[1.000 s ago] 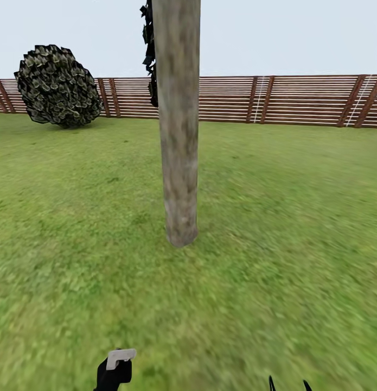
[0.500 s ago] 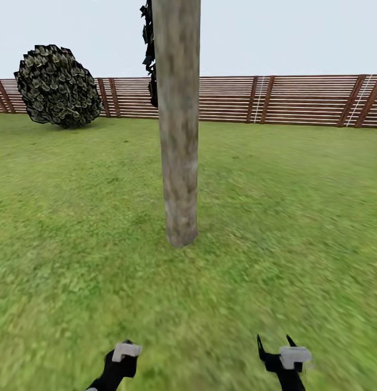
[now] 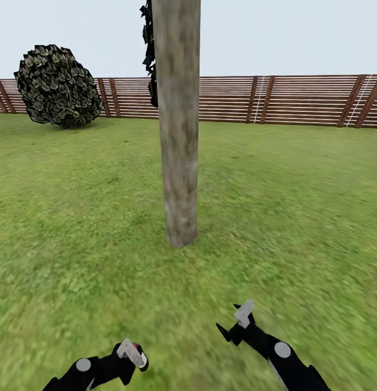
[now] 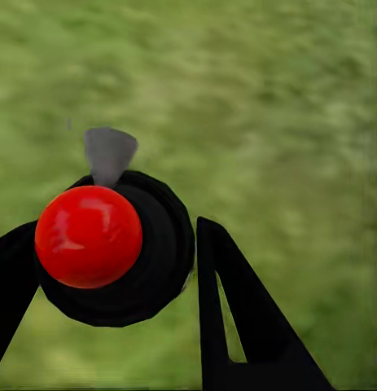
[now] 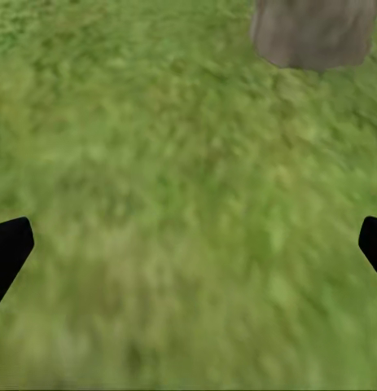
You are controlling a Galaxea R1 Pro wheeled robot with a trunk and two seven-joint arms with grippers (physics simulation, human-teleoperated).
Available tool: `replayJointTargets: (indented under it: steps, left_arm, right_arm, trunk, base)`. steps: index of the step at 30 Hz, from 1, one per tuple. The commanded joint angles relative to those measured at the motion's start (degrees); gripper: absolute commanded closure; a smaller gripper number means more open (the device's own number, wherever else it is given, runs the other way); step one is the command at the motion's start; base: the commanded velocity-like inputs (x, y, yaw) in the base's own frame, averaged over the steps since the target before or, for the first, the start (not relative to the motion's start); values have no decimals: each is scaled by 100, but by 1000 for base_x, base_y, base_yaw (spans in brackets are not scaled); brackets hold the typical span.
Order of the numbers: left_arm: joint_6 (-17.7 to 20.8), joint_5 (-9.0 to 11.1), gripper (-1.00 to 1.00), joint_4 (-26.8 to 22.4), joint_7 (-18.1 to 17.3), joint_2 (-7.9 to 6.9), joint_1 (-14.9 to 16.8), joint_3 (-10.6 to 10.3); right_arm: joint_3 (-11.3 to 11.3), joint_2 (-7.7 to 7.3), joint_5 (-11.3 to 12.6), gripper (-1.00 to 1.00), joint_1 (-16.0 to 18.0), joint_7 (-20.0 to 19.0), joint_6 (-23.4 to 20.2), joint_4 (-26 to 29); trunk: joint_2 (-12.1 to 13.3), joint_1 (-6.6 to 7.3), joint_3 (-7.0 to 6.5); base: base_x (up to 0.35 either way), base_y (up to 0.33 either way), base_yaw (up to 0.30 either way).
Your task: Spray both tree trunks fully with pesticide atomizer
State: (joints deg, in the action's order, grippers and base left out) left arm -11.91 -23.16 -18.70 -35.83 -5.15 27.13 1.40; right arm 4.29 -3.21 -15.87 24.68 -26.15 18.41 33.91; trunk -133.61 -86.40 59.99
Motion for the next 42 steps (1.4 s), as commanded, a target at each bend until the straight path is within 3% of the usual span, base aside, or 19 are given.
replayJointTargets:
  steps: [1, 5, 8, 9, 10, 11, 17, 20, 25, 31, 42]
  left_arm:
    - [35, -92, 100, -1, -107, -20, 40, 1]
    - [177, -467, 100, 1, -430, -45, 199, -1]
    - [549, -930, 100, -1, -711, -15, 266, 0]
    - [758, -1368, 100, -6, -849, 33, 284, 1]
    - [775, -1453, 100, -4, -859, 36, 287, 1]
    - [789, -1545, 100, -3, -871, 38, 287, 1]
    - [804, -1665, 100, 0, -882, 45, 284, 1]
    - [804, -1761, 100, 0, -882, 74, 289, 3]
    - [809, -1964, 100, -1, -879, 336, 292, 1]
    - [821, -2027, 100, -8, -874, 684, 300, 1]
    - [856, -2028, 100, -10, -831, 1034, 434, 1]
  right_arm:
    - [7, 1, -32, -100, 95, -292, -93, 4]
    - [101, 30, -381, -100, 313, -1050, -365, 20]
    - [440, 253, -859, -100, 426, -1581, -570, 47]
    - [601, 382, -1068, -100, 456, -1769, -626, 60]
    - [613, 395, -1084, -100, 460, -1786, -630, 61]
    - [624, 406, -1097, 100, 464, -1800, -633, 62]
    - [641, 417, -1123, 100, 468, -1885, -637, 58]
    - [643, 417, -1130, 100, 468, -2118, -637, 64]
    - [679, 417, -1129, 100, 468, -2337, -637, 71]
    - [861, 435, -1129, 100, 469, -2366, -637, 72]
    - [1003, 444, -1123, 100, 476, -2375, -637, 72]
  trunk:
    - [0, 0, 0]
    - [0, 0, 0]
    - [0, 0, 0]
    - [0, 0, 0]
    - [0, 0, 0]
    - [0, 0, 0]
    - [0, 0, 0]
    - [0, 0, 0]
    - [0, 0, 0]
    - [0, 0, 0]
    - [0, 0, 0]
  base:
    - [0, 0, 0]
    - [0, 0, 0]
    - [0, 0, 0]
    - [0, 0, 0]
    - [0, 0, 0]
    - [0, 0, 0]
    - [0, 0, 0]
    - [0, 0, 0]
    - [0, 0, 0]
    - [0, 0, 0]
    - [0, 0, 0]
